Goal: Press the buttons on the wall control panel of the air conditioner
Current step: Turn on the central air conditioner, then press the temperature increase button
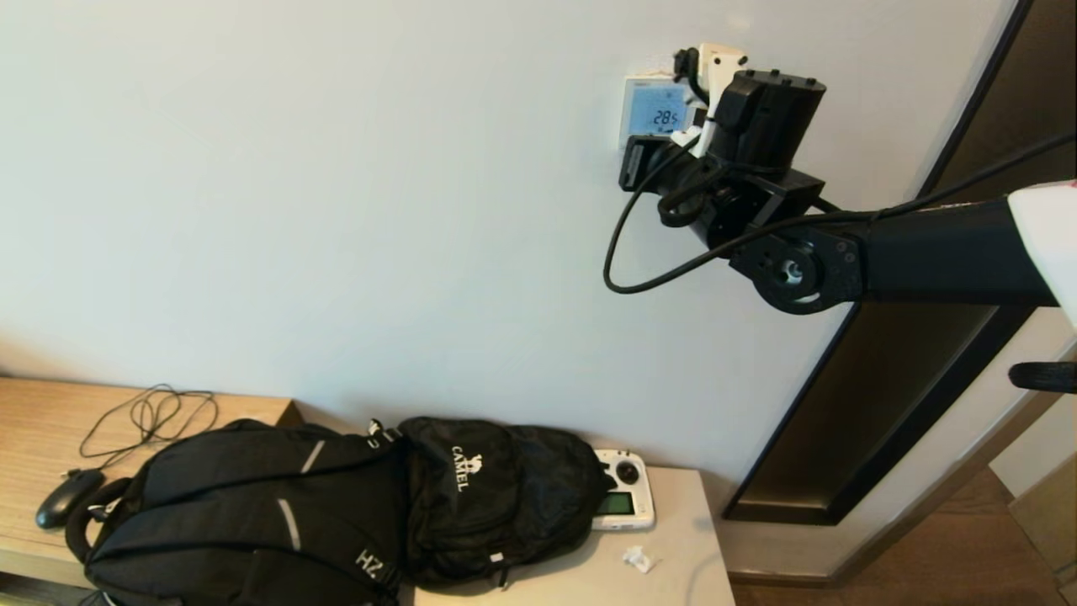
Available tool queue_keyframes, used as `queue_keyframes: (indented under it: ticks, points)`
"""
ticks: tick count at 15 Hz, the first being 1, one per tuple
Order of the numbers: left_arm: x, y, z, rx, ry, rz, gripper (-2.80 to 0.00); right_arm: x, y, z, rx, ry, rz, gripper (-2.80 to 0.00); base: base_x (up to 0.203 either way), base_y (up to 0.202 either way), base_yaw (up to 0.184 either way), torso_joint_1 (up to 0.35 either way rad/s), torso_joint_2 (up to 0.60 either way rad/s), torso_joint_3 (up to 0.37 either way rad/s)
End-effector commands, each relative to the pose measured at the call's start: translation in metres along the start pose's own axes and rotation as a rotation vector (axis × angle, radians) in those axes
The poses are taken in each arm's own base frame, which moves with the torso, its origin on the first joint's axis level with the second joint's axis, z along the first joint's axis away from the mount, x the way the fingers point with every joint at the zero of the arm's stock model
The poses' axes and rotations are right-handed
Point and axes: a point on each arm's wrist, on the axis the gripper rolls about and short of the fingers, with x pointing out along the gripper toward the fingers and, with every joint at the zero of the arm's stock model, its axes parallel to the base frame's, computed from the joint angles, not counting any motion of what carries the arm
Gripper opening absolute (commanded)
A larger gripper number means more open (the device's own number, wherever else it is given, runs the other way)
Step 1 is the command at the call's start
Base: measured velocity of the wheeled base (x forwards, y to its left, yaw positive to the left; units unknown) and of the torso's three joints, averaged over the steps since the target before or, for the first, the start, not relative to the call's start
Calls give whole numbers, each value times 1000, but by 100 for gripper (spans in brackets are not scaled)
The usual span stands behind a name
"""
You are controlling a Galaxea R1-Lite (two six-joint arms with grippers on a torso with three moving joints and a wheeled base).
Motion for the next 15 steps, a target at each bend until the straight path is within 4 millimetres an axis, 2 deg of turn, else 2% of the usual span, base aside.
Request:
queue_keyframes:
  ticks: [1,12,15]
  points:
    - [0,0,0,-1,-1,2,-280,3,9,-9,-1,9,13,-280,0,0,0,0,0,0]
    - [0,0,0,0,-1,0,-280,11,5,-13,-7,4,-6,-280,0,0,0,0,0,0]
    - [0,0,0,-1,-1,-1,-280,16,-3,-15,-13,4,-25,-280,0,0,0,0,0,0]
